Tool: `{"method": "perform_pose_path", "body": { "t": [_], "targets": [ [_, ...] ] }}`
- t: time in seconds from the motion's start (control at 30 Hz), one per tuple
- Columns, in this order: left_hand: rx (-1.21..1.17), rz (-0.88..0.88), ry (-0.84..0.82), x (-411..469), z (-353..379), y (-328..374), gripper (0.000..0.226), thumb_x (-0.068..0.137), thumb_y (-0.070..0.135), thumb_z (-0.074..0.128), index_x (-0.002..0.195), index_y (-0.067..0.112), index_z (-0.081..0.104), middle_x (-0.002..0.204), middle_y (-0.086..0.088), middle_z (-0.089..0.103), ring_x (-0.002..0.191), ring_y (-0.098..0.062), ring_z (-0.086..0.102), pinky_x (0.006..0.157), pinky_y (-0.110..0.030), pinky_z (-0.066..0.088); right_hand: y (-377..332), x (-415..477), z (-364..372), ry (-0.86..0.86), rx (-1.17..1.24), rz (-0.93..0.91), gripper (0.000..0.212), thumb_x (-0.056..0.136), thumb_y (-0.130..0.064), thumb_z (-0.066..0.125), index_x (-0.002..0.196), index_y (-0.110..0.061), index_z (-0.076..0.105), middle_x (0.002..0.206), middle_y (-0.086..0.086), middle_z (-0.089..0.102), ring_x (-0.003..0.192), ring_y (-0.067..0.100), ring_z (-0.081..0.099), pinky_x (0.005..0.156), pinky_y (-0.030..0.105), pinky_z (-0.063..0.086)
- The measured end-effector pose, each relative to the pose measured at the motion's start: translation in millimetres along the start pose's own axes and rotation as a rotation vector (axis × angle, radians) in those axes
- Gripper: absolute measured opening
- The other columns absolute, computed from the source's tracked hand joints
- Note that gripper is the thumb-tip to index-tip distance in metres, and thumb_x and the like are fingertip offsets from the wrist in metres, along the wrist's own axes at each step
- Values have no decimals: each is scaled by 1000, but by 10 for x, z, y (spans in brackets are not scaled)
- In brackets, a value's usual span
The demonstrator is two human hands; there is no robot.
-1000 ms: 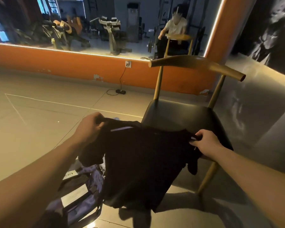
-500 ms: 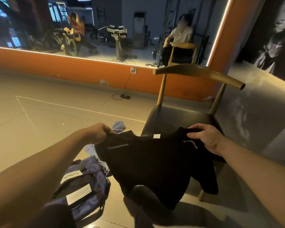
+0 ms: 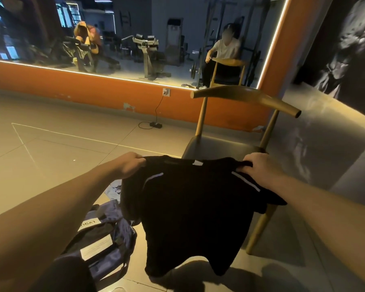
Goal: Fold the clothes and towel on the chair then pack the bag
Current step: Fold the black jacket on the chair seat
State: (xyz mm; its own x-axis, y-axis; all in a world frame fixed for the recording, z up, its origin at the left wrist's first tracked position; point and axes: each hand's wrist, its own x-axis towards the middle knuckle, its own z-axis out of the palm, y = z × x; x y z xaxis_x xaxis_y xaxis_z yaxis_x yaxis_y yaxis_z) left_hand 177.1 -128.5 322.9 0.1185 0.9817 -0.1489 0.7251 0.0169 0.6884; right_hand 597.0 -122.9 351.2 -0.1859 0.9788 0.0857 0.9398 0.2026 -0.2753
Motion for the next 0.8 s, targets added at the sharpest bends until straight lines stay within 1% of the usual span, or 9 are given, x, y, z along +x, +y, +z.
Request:
{"method": "perform_pose_path", "body": {
  "t": [0.07,0.13,0.23,0.3,0.47,0.6,0.67,0.73,0.8],
  "targets": [
    [34,7,40,36,-49,-6,31,105,19,45,115,2,69,109,-15,68,108,-36,62,93,-42,48,45,-61,-60,-130,-58,-95,7,93,-32,71,89,-26,69,92,-4,56,87,14,57,67,17,38],
    [77,-3,83,65,-75,20,31,104,17,46,116,1,70,108,-14,68,103,-29,62,87,-36,47,83,-134,-108,-155,-53,-95,4,94,-24,71,93,-28,68,95,-5,53,88,12,54,66,11,33],
    [178,-2,177,85,-80,148,24,102,11,47,109,6,69,103,-13,67,95,-26,58,80,-33,43,172,-195,-136,-45,-3,11,11,97,-15,65,104,-18,73,96,-4,50,93,15,50,82,24,38],
    [243,-4,236,98,-99,254,24,101,9,50,113,6,70,107,-14,69,95,-26,58,82,-35,46,228,-236,-169,29,-24,97,14,98,-10,62,105,-14,74,95,-3,52,95,19,51,86,33,43],
    [229,-55,333,206,-190,485,23,100,9,51,120,5,64,112,-15,67,100,-28,62,91,-43,56,377,-298,-367,169,-68,340,25,101,-36,54,95,-19,71,103,10,64,93,30,61,81,43,55],
    [310,-49,384,372,-259,691,26,95,14,50,115,11,65,111,-13,63,105,-30,56,92,-44,52,411,-264,-585,170,-200,485,32,104,-39,48,114,-14,66,128,15,50,123,37,49,95,46,48],
    [404,-46,444,465,-280,787,22,94,23,52,110,18,66,111,-9,61,106,-28,51,93,-44,52,397,-200,-694,176,-193,582,33,104,-35,51,122,-11,65,140,17,51,131,39,48,91,43,44],
    [369,-52,438,633,-268,843,21,93,21,55,105,15,71,99,-5,65,94,-24,59,85,-41,58,422,-99,-771,192,-106,649,33,103,-30,53,124,-7,64,132,19,58,121,39,57,84,40,44],
    [277,-50,439,758,-240,944,18,91,16,58,99,14,74,91,-6,71,82,-25,67,78,-40,62,405,-29,-873,246,68,744,30,100,-19,54,123,-3,63,115,20,65,103,38,65,79,40,53]
  ]
}}
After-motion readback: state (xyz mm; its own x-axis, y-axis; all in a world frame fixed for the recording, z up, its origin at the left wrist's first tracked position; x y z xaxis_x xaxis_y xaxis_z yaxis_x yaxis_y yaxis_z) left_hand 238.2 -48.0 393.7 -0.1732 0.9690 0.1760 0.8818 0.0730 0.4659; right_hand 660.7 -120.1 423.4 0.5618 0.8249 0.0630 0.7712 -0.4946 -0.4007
